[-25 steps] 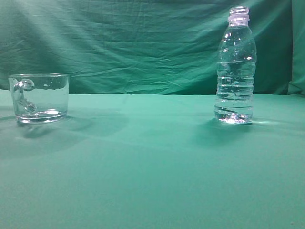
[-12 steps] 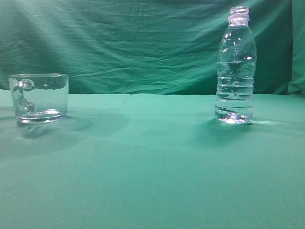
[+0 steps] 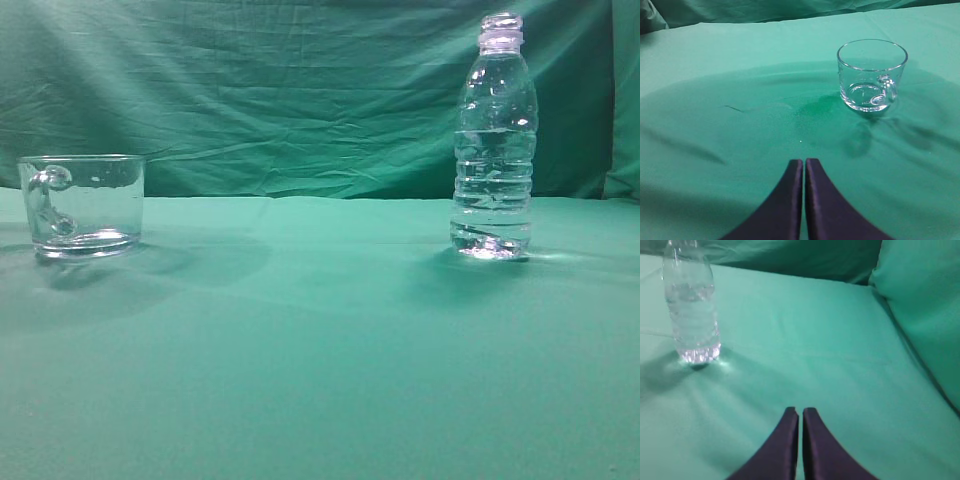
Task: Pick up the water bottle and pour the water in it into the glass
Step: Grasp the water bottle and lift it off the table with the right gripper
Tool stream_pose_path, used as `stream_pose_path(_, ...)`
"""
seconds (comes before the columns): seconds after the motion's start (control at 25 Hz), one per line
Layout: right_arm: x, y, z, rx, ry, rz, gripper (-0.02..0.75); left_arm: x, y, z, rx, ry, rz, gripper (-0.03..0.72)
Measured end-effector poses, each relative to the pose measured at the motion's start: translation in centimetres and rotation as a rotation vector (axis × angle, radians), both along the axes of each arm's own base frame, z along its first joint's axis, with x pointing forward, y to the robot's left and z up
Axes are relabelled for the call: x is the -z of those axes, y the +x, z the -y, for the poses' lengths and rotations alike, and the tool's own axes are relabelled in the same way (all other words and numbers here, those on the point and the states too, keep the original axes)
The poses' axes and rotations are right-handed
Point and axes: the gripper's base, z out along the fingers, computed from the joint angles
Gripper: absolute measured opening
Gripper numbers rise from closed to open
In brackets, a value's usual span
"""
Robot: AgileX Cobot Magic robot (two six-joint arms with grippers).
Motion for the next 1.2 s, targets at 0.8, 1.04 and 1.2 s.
stream_pose_path(0.8,-9.7,0.4,-0.9,-0.072,0.144,0.164,0.0,0.0,0.0,0.0,0.0,0.0,0.0,0.0)
stream_pose_path(1.04,-10.3,3.1,-1.3,-0.103,0.099,0.033,0.0,0.0,0.0,0.0,0.0,0.0,0.0,0.0)
stream_pose_path(1.2,-9.5,5.3,-2.2,-0.166,0.089,-0.038,0.0,0.0,0.0,0.0,0.0,0.0,0.0,0.0)
